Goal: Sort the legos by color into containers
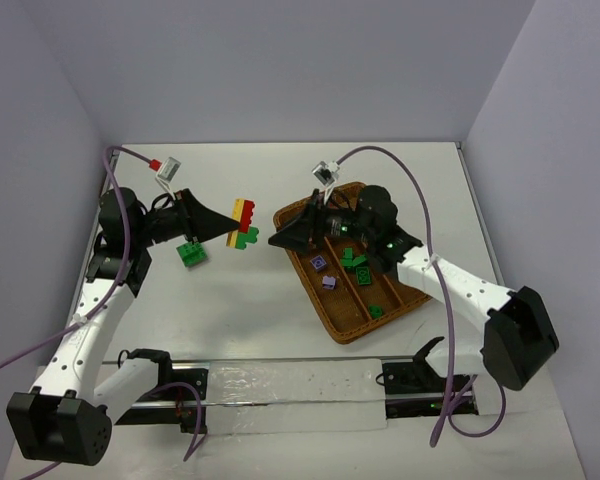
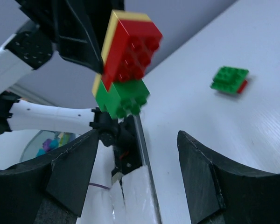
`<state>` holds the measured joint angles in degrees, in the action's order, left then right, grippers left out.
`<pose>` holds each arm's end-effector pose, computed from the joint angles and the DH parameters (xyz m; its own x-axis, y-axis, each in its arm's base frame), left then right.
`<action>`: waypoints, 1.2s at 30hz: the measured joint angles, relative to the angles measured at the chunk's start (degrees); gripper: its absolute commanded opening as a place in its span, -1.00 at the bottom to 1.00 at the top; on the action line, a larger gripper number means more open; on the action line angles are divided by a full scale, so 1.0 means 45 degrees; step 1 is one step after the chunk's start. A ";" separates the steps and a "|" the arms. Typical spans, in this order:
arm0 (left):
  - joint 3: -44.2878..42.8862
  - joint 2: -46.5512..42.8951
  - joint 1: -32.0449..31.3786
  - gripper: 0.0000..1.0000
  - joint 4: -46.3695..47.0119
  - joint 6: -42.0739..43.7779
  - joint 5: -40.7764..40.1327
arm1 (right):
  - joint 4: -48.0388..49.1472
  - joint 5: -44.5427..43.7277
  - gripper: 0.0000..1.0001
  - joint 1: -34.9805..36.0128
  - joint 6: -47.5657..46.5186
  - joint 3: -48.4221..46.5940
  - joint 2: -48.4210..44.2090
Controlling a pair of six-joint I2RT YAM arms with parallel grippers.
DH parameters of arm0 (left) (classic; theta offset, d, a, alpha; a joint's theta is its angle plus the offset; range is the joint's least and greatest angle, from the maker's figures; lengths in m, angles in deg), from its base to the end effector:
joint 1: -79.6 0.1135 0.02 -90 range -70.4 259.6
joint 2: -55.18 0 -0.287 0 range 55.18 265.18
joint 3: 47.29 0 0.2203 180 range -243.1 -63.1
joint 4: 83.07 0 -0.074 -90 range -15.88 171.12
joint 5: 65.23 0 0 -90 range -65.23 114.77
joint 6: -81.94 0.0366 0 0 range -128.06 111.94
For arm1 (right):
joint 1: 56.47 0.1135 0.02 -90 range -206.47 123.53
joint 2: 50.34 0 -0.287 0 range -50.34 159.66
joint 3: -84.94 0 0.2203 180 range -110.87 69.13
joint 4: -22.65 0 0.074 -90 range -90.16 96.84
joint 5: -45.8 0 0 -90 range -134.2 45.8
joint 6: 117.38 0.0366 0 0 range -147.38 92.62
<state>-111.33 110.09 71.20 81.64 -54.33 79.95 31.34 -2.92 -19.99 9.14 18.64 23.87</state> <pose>0.1607 -0.0541 0.3731 -0.7171 -0.3112 -0.6236 0.5391 0.3194 -0.7793 0.1960 0.1749 0.3607 -0.5727 0.1327 -0.8089 -0.7919 0.1656 0.5878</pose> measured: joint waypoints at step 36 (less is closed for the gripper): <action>-0.0272 -0.0523 0.0047 -1.00 -0.0342 0.0376 0.0021 | 0.5905 0.2089 -1.00 0.0019 0.4192 0.1528 0.2766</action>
<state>-112.55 107.74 71.41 80.11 -52.64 80.04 57.92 6.48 -19.91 28.01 25.51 36.31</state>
